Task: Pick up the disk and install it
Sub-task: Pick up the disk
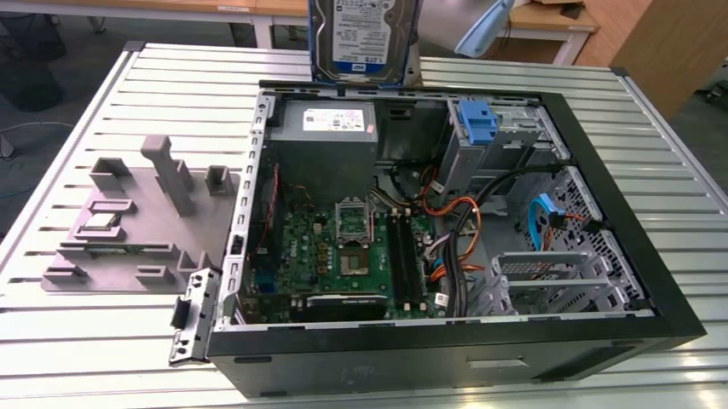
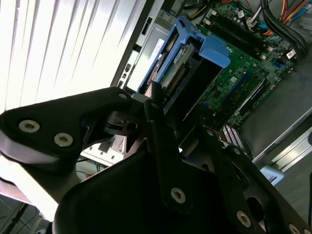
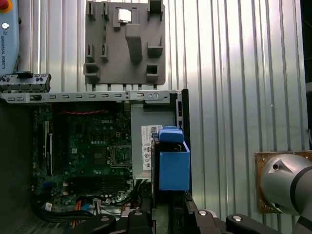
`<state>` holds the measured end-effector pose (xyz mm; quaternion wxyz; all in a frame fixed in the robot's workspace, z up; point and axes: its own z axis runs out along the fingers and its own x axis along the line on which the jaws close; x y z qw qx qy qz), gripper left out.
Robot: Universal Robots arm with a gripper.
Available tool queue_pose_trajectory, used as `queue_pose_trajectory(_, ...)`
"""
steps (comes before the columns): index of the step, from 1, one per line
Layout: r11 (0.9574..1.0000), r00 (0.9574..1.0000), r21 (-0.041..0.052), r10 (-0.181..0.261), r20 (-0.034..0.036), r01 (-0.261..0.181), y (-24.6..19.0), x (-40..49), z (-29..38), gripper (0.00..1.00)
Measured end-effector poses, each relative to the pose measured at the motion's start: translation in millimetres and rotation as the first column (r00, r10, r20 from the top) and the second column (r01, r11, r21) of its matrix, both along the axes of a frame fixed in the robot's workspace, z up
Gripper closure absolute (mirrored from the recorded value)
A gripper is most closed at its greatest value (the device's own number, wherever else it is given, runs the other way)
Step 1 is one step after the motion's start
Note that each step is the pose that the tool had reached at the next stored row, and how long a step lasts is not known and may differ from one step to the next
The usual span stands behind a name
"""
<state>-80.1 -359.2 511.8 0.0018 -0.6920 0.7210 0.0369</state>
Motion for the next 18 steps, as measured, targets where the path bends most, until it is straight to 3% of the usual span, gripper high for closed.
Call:
queue_pose_trajectory(11, 1.0000, 1.0000, 0.0000, 0.000, 0.0000, 0.000, -0.1, 20.6, -0.4, 0.65)
queue_pose_trajectory(18, 1.0000, 1.0000, -0.0001, 0.000, 0.0000, 0.000, 0.0, 21.6, -0.4, 0.65)
